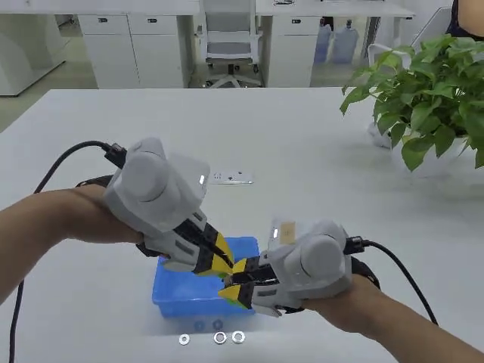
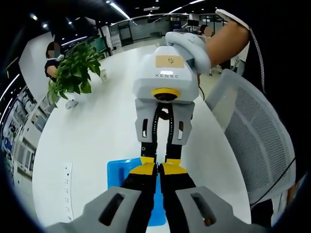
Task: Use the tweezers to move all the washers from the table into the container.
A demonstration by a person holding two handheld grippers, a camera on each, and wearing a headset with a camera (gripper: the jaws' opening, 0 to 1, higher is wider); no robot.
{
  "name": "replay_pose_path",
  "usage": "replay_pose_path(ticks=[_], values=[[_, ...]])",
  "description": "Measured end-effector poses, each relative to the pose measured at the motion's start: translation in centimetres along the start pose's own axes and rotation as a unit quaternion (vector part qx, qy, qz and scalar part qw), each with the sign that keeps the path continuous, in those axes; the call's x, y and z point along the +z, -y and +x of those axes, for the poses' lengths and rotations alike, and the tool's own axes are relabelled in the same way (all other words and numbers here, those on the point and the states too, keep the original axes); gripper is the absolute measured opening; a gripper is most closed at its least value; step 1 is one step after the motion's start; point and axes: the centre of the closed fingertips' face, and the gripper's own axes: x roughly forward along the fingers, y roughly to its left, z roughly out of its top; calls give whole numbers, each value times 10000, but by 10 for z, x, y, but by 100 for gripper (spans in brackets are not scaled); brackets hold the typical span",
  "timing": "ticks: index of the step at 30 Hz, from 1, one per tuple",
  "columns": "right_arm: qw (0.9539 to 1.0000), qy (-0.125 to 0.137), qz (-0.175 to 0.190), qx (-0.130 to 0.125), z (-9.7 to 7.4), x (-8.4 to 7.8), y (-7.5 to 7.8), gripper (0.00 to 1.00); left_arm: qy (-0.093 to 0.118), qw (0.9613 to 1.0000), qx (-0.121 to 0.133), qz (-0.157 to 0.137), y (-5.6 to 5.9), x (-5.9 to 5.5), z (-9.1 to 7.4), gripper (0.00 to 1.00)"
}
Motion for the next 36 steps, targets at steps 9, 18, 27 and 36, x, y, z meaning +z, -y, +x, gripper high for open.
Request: replay_pose_path(ticks=[9,18,27,36], values=[[9999,-72,64,37,0,-11,-12,12,-22,10000,-40,49,11,-4,10,7],[9997,-166,163,92,4,-25,-24,12,-74,9999,-142,64,23,-10,23,6],[9993,-310,211,48,9,-39,-31,12,-130,9996,-238,96,31,-18,35,7],[9989,-397,252,72,13,-48,-37,12,-150,9994,-309,97,36,-23,43,7]])
